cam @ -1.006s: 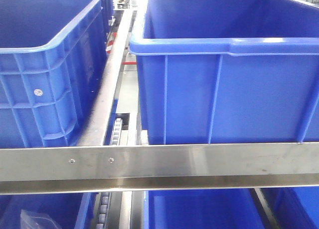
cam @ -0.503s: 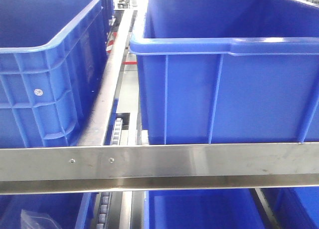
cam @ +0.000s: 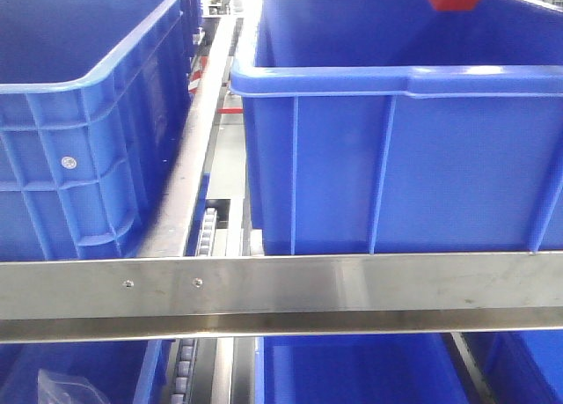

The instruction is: Pick red cube and place on left shelf

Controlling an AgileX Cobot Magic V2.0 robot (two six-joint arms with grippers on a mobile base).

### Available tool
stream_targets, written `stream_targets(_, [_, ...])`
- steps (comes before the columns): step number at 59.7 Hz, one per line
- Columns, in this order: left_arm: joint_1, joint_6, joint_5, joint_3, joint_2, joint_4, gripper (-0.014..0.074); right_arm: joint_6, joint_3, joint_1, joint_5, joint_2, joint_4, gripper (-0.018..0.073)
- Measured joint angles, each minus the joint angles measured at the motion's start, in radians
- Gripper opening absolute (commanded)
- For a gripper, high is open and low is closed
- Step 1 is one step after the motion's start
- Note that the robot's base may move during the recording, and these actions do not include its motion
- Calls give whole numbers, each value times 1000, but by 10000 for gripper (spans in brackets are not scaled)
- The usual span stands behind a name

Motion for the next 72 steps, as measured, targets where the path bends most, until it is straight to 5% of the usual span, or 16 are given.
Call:
stream_targets(2, [0,0,0,0,0,0,102,0,-5,0,-15,11,0,631])
stream_targets(18, [0,0,0,0,0,0,102,0,-17,0,-66,39,-1,526])
stream_targets(21, [0,0,0,0,0,0,102,0,-17,0,-70,39,-2,454])
stream_targets(30, [0,0,0,0,0,0,102,0,-17,0,-74,39,-2,27])
stream_targets(34, [0,0,0,0,0,0,102,0,-17,0,-74,39,-2,81])
stream_targets(72, [0,0,0,0,0,0,102,0,-17,-3,-106,39,-2,46])
